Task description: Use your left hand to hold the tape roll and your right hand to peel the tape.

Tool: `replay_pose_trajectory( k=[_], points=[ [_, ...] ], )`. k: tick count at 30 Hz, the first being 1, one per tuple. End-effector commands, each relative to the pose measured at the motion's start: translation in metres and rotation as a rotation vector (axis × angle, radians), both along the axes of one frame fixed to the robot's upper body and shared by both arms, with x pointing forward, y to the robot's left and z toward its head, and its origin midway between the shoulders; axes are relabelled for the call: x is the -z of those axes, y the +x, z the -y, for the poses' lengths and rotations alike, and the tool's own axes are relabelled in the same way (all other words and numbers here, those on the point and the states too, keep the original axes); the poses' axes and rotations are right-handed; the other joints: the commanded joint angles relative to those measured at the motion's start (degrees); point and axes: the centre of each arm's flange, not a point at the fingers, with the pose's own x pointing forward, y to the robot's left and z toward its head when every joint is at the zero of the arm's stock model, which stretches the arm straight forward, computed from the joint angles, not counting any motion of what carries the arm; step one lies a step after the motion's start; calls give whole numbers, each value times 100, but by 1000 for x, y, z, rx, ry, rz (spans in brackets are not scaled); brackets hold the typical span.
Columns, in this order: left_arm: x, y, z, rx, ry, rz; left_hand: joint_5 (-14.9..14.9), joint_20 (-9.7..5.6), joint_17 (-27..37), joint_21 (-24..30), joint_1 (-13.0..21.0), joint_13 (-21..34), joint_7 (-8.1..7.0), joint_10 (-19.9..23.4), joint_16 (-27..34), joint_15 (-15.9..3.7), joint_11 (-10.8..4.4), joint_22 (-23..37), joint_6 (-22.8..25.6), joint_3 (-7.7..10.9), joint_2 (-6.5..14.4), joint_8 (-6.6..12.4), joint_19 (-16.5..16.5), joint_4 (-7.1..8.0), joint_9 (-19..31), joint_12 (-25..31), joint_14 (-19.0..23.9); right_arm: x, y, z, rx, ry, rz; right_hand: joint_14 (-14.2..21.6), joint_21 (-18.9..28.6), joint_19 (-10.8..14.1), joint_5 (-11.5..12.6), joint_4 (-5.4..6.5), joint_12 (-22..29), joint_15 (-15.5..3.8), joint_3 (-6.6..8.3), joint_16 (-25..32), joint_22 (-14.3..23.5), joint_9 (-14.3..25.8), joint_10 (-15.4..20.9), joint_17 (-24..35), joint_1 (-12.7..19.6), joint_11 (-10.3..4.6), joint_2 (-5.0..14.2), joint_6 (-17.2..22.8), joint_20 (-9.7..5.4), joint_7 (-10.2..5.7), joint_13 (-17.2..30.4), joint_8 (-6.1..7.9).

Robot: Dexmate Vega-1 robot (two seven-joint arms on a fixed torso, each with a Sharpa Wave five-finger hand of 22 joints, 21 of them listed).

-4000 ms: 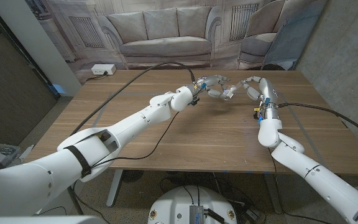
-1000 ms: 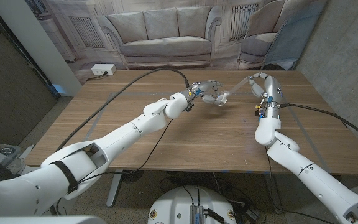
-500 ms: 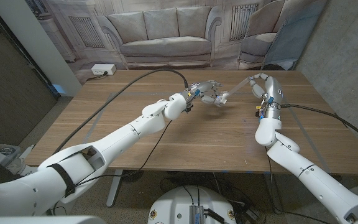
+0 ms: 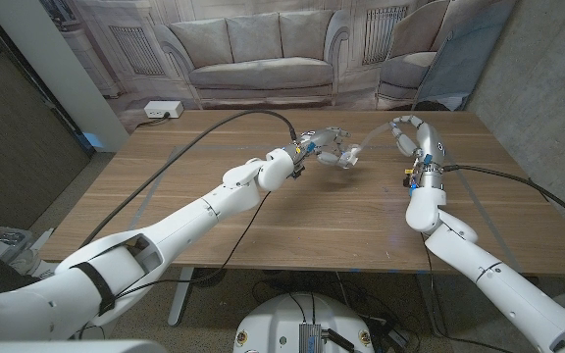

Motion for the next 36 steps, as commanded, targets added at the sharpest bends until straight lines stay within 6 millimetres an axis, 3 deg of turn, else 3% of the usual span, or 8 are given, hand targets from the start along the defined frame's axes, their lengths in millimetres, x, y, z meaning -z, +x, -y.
replay_pose_trajectory(
  k=[1, 5, 8, 11, 13, 19, 24, 36],
  points=[
    [1, -2, -2, -1, -10, 3, 11, -9, 11, 28, 940, 31, -674, 43, 26, -121, -17, 9, 678, -40, 942, 690, -11, -2, 1144, 44, -21, 1, 0, 1, -42, -18, -30, -69, 41, -62, -24, 61, -58, -544, -36, -14, 5, -52, -137, 9, -162, 30, -22, -231, 23, 29, -18, -161],
    [2, -2, -3, -1, -6, 1, 10, -4, 11, 31, 947, 31, -709, 46, 27, -120, -24, 9, 695, -50, 944, 696, -14, 0, 1138, 45, -19, 0, 1, 1, -60, -14, -36, -161, 44, -109, -34, 105, -100, -477, -77, -27, -7, -105, -232, 3, -288, 97, -30, -455, 46, 9, -56, -329],
    [2, -2, -5, -2, -11, -1, 9, -7, 11, 34, 950, 31, -703, 47, 26, -119, -25, 9, 696, -55, 946, 697, -14, 1, 1135, 45, -22, 0, 3, 2, -93, -3, -36, -202, 44, -153, -58, 224, -110, -436, -167, -6, -13, -138, -256, 23, -520, 109, -25, -528, 66, 16, -83, -427],
    [3, -3, -6, -2, -9, 3, 8, -8, 11, 36, 954, 31, -687, 48, 26, -121, -21, 9, 702, -61, 948, 703, -15, 2, 1139, 45, -24, -1, 6, 3, -132, 19, -32, -251, 47, -200, -79, 394, -122, -393, -307, 15, -22, -167, -298, 45, -854, 160, -34, -602, 83, 63, -115, -547],
    [3, -3, -7, -5, -10, 2, 7, -11, 11, 38, 956, 31, -682, 43, 26, -118, -20, 9, 699, -65, 949, 705, -14, 3, 1142, 43, -24, -2, 7, 4, -156, 40, -30, -312, 38, -272, -96, 575, -114, -334, -465, 25, -28, -183, -337, 63, -1211, 198, -57, -693, 96, 98, -116, -676],
    [4, -3, -10, 0, -16, -3, 4, -10, 11, 42, 968, 31, -698, 42, 27, -110, -9, 9, 686, -81, 956, 707, -23, 6, 1147, 42, -23, -4, 11, 4, -203, 56, -39, -427, 16, -391, -92, 811, -124, -251, -712, 21, -38, -189, -455, 73, -1709, 278, -147, -820, 142, 190, -116, -856],
    [4, -2, -11, -3, -11, 6, 2, -8, 11, 46, 975, 31, -683, 48, 26, -109, -9, 8, 699, -92, 958, 707, -24, 8, 1131, 44, -26, -6, 14, 5, -259, 101, -42, -489, 1, -453, -73, 913, -126, -192, -803, 15, -42, -188, -508, 77, -1910, 325, -153, -839, 150, 217, -115, -923],
    [3, -3, -15, 4, -19, 10, -2, -8, 11, 60, 995, 31, -665, 53, 26, -113, -6, 7, 692, -121, 968, 715, -20, 14, 1136, 44, -32, -7, 14, 3, -271, 95, -50, -523, -2, -481, -48, 957, -128, -134, -820, 13, -48, -185, -553, 69, -1987, 370, -99, -873, 180, 260, -114, -987]
  ],
)
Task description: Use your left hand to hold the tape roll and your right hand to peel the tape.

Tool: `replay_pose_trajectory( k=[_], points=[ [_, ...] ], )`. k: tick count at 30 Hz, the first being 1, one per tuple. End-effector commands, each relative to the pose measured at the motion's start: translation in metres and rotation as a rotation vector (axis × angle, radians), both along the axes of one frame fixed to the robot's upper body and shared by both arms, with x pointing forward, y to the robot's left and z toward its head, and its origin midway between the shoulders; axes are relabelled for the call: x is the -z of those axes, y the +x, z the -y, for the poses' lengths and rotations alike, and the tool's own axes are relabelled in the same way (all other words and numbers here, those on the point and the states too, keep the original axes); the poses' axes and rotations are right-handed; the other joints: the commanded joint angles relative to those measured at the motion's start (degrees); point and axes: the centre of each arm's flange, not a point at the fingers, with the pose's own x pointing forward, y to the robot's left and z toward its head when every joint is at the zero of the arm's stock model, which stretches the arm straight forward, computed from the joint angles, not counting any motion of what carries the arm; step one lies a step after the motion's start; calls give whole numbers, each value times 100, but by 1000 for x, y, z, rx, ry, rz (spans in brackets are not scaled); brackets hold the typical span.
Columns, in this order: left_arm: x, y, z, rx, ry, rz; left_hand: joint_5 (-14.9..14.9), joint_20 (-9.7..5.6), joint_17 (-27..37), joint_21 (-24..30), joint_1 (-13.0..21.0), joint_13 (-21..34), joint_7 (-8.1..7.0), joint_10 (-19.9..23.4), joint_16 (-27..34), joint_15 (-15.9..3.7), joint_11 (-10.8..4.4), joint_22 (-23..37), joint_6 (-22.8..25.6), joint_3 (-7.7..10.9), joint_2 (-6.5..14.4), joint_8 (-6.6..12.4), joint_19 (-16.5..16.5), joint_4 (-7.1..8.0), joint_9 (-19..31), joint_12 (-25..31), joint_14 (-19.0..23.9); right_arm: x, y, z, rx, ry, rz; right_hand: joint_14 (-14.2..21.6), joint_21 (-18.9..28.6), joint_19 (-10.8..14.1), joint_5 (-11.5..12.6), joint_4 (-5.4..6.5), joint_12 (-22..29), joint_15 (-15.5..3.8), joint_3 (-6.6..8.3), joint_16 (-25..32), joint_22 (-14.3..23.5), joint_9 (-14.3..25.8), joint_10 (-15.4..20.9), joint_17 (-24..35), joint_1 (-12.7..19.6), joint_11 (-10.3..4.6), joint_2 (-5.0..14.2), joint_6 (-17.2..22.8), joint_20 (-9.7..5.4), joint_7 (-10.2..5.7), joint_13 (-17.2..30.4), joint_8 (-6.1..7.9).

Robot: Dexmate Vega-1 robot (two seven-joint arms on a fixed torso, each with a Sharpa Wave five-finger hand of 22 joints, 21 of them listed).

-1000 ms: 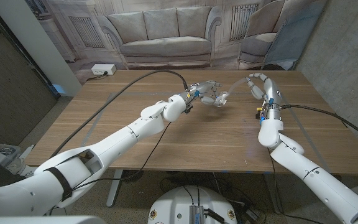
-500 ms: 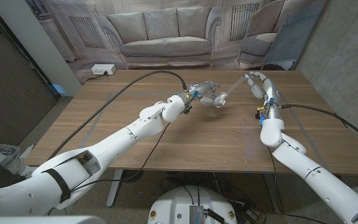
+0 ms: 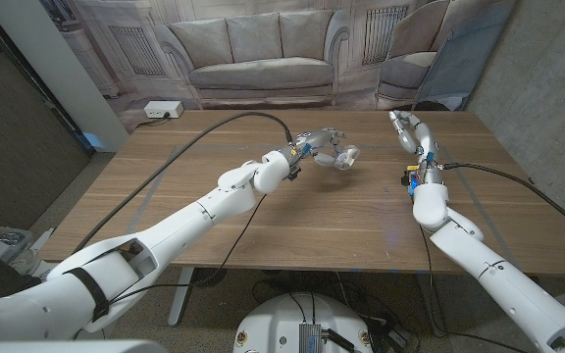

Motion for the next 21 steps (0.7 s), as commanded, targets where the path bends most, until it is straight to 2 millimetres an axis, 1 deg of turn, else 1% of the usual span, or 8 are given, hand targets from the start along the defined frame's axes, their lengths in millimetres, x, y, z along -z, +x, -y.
replay_pose_trajectory(
  k=[1, 7, 12, 16, 21],
  points=[
    [0, -1, -5, 4, -11, 13, 32, -4, 11, 61, 995, 31, -668, 12, 27, -115, -6, 20, 687, -28, 969, 483, -19, 15, 1135, 43, -30, -3, 1, -1, -39, 6, -4, -19, 1, -15, 42, 30, 0, -164, 9, 11, 3, 19, -41, 15, -21, 8, 17, -16, 13, 16, 2, -40],
    [-4, -1, -15, 7, -30, 22, 29, -15, 11, 69, 1007, 31, -664, 19, 31, -117, -16, 20, 701, -43, 973, 486, -17, 18, 1123, 45, -22, -11, -2, -2, -35, 0, 7, -27, -2, -30, 48, 27, 7, -149, 9, 9, 0, 20, -40, 6, -23, 61, 27, -10, 36, 21, 2, -57],
    [-6, -1, -21, 9, -31, 47, 26, -9, 10, 74, 1016, 31, -673, 34, 32, -108, -29, 19, 679, -56, 977, 484, -17, 20, 1129, 50, -19, -16, -7, -4, -16, -4, 23, -23, -2, -35, 50, 30, 12, -142, 2, 12, -2, 21, -40, 2, -38, 59, 27, 1, 44, 21, 2, -66],
    [-4, 2, -26, 20, -20, 42, 24, -12, 10, 79, 1023, 31, -667, 35, 33, -114, -27, 19, 680, -65, 982, 483, -17, 23, 1121, 49, -17, -15, -11, -12, -5, -3, 29, -22, 1, -32, 50, 34, 17, -151, -6, 14, -3, 22, -34, -2, -52, 61, 25, 4, 49, 19, 2, -75],
    [-3, 6, -38, 49, -41, 28, 21, -20, 10, 86, 1032, 31, -656, 47, 35, -113, -23, 19, 696, -78, 987, 492, -16, 27, 1120, 53, -12, -10, -19, -28, 9, -8, 29, -21, 0, -40, 52, 38, 22, -150, -15, 16, -5, 23, -34, -6, -69, 59, 23, 9, 54, 18, 2, -87]
  ],
)
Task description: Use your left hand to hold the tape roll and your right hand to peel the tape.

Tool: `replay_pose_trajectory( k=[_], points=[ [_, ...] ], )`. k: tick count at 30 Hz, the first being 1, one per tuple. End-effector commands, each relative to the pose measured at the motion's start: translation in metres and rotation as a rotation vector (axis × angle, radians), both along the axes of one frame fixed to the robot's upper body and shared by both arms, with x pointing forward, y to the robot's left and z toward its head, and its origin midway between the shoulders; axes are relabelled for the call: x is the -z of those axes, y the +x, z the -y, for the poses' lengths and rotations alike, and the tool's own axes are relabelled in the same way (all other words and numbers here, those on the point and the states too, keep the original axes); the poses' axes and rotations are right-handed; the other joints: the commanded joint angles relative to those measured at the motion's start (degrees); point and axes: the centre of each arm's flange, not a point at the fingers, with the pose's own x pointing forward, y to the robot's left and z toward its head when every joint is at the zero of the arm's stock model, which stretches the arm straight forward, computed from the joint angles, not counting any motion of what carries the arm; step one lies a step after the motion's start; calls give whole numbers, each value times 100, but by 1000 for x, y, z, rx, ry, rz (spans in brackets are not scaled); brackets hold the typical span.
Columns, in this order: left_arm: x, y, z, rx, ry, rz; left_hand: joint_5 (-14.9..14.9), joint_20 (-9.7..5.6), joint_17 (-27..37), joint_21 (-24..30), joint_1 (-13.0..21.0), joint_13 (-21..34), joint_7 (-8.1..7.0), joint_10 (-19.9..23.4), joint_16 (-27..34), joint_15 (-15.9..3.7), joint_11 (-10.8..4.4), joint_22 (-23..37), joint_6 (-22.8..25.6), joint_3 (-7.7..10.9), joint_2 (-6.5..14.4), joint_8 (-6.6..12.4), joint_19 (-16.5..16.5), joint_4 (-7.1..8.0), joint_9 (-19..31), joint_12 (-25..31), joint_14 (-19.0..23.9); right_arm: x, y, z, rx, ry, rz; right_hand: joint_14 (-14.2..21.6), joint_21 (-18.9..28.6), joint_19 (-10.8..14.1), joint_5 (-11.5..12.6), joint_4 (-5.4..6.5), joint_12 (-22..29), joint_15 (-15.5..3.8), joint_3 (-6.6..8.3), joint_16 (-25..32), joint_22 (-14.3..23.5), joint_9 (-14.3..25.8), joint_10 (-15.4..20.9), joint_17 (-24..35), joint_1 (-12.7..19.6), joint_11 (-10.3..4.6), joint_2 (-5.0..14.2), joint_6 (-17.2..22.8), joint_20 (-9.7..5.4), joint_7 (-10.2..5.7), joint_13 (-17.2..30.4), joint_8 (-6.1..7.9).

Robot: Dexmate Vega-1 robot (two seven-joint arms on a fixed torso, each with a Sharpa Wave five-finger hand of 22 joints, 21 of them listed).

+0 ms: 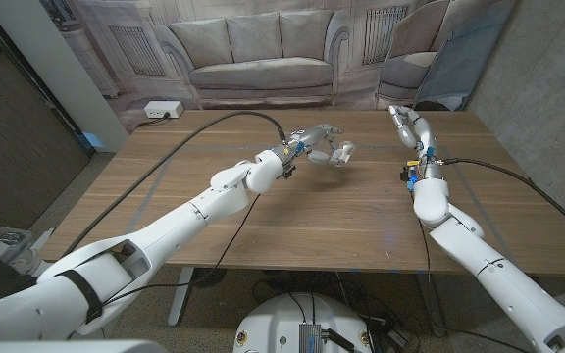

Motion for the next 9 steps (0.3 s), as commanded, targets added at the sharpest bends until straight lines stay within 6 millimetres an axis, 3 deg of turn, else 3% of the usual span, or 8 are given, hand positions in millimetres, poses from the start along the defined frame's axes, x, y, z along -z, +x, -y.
replay_pose_trajectory(
  k=[1, 9],
  points=[
    [0, 6, -21, 39, -6, 9, 18, -20, 10, 38, 1032, 31, -649, 30, 36, -112, -8, 18, 702, 0, 987, 490, -16, -4, 1119, 22, -11, 3, -16, -25, 33, -5, 15, -25, 0, -11, 53, 15, 23, -146, 8, 15, -6, 7, 17, 8, -49, 11, 1, 10, 24, 19, 2, -6],
    [6, 17, -31, 27, 9, -4, 14, -15, 10, 48, 1050, 30, -676, 38, 36, -112, 1, 18, 699, -19, 996, 497, -17, 0, 1124, 23, -9, 8, -35, -43, 64, -3, 67, -31, 4, -7, 59, 9, 23, -173, 8, 13, -9, 8, 1, -2, -50, -1, 10, 11, 21, 10, 2, -26]
  ],
)
